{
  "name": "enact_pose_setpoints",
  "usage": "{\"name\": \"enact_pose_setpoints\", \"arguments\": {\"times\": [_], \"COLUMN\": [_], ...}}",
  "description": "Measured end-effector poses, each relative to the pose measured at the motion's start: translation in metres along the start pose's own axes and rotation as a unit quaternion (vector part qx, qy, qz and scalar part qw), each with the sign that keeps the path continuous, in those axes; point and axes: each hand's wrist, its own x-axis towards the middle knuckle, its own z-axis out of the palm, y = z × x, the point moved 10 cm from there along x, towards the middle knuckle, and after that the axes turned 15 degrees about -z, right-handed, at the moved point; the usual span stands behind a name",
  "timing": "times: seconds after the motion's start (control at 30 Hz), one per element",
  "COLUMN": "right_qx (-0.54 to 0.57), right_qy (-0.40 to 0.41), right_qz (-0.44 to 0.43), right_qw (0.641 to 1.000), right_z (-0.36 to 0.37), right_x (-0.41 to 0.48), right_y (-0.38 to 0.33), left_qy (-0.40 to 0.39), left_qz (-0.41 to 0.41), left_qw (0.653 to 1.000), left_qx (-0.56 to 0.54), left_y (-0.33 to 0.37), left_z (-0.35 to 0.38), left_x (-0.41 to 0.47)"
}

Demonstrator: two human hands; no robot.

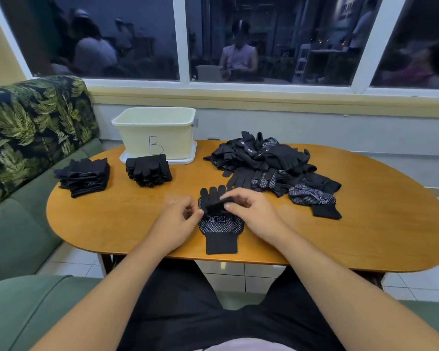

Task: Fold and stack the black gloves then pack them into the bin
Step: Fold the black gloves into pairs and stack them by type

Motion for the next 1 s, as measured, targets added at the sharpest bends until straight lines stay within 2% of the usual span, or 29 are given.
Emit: {"name": "enact_pose_setpoints", "arguments": {"times": [0.07,0.17,0.27,0.33,0.43,0.63,1.0], "right_qx": [-0.085,-0.213,-0.284,-0.311,-0.309,-0.228,-0.238], "right_qy": [-0.040,-0.117,-0.194,-0.208,-0.177,-0.098,-0.141], "right_qz": [-0.022,-0.067,-0.083,-0.087,-0.075,-0.045,-0.053], "right_qw": [0.995,0.968,0.935,0.923,0.932,0.968,0.960], "right_z": [0.005,0.020,0.036,0.040,0.034,0.016,0.023], "right_x": [-0.014,-0.028,-0.035,-0.036,-0.033,-0.030,-0.035], "right_y": [0.000,-0.006,-0.008,-0.006,-0.004,-0.007,-0.009], "left_qy": [-0.024,-0.036,-0.031,-0.030,-0.026,-0.019,-0.007], "left_qz": [0.015,0.018,0.028,0.025,0.027,0.025,0.035], "left_qw": [0.999,0.995,0.996,0.995,0.995,0.994,0.993], "left_qx": [0.044,0.091,0.084,0.087,0.097,0.106,0.114], "left_y": [0.001,-0.001,0.003,0.004,0.005,0.006,0.010], "left_z": [0.007,0.011,0.010,0.010,0.011,0.013,0.010], "left_x": [-0.005,-0.011,-0.012,-0.012,-0.012,-0.012,-0.012]}}
